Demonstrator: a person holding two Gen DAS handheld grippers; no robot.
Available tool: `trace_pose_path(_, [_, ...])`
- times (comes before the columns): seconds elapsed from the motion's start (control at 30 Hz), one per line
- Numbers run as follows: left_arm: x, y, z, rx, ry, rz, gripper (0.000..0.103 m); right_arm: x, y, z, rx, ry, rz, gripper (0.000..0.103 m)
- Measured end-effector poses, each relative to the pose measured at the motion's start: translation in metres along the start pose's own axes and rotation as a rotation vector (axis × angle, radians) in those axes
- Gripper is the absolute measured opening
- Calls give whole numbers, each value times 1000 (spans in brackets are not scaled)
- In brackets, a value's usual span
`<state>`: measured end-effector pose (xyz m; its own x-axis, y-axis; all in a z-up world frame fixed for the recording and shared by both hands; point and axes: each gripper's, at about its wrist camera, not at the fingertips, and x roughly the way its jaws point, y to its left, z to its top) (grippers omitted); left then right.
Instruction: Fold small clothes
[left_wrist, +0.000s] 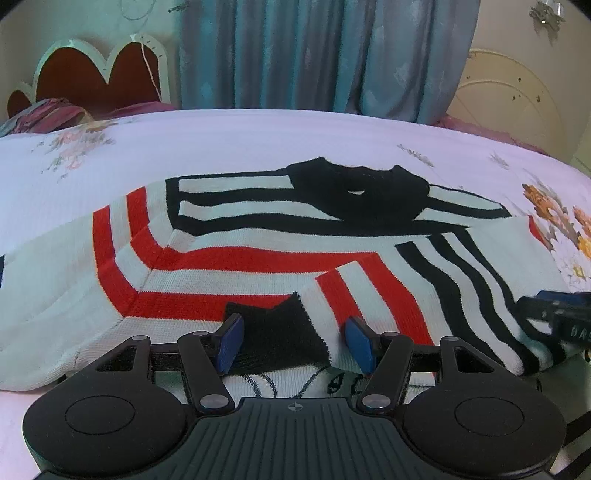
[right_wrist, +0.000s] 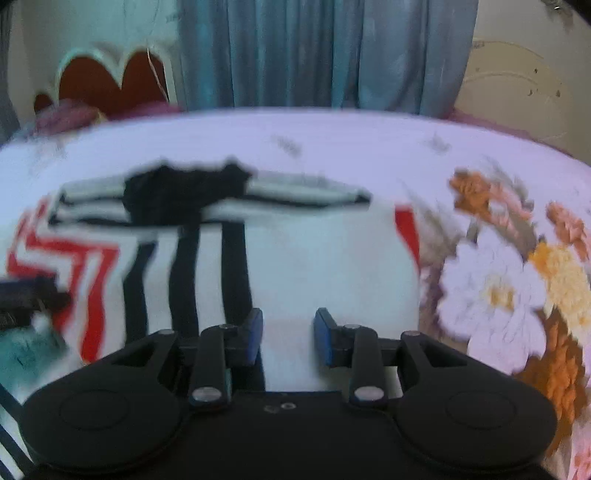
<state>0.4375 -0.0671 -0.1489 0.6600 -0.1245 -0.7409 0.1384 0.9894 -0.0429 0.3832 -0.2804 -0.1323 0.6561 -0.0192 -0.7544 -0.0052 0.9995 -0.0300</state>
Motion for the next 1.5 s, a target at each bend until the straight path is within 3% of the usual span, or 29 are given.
trace_pose_path(0.27, [-8,1,-1,22,5,-3,64,-15,32,-4,-9,-18,47,37])
trace_pose_path(0.37, [-18,10,1,-9,11,-10,66,-11,44,-10,-33,8,10,39])
trace_pose_path(0.47, [-34,26,0,-47,-2,-11,75,-24,49,-6,0,-12,62,38])
trace_pose_path(0.57, [-48,46,-3,-77,-16,5,76,-31,65,-3,3,-31,91,40])
trace_pose_path(0.87, [-82,138,-24,-209,-13,110,77,-31,127,6,-27,-47,190,47])
trace_pose_path(1.17, [-100,248,-66,-431,15,239,77,-23,173,13,-64,-37,228,50])
trace_pose_path(1.37, [-103,296,-89,-568,11,268,78,-16,194,15,-85,-25,238,50])
trace_pose_path(1.5, [-97,321,-98,-666,-11,244,78,-12,205,16,-101,-25,235,50])
